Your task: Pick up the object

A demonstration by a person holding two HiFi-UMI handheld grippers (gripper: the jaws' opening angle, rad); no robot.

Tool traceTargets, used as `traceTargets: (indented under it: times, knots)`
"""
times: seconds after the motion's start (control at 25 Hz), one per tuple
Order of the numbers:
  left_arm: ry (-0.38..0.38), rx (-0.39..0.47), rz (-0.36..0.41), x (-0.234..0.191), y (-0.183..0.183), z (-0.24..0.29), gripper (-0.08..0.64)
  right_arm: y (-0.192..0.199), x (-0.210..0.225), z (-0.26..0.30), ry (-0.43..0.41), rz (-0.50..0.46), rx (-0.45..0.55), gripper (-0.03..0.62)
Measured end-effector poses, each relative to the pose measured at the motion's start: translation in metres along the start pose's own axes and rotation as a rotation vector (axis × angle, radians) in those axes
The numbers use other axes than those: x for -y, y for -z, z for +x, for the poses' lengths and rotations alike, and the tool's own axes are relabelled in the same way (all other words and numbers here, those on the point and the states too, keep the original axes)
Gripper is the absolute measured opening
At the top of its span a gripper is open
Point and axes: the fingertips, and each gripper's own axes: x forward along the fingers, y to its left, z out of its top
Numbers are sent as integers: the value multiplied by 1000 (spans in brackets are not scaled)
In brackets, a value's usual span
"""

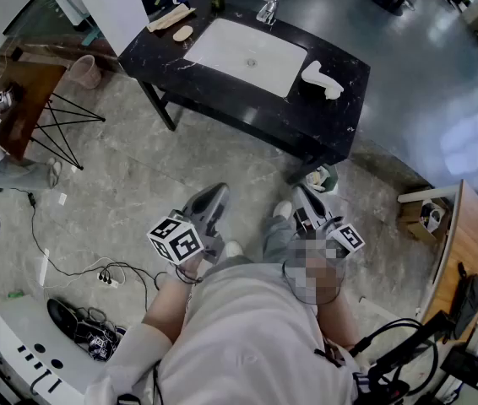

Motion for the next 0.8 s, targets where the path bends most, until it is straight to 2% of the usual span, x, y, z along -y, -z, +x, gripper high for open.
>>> traceTargets:
  times: [0.24,0.4,0.64,0.8]
  knots:
    - [-48,5,6,-26,-11,20,8,-15,26,35,-32,3,3,25]
    - [-111,3,3,-41,-25,39,8,-25,53,63,-45,12,-17,25]
    - [-168,21,-6,-69,-46,85,8,-50,99,112,-73,26,-55,25]
    - [-187,39,-4,-88,-59,120,8,-70,131,146,-57,-40,-94,26]
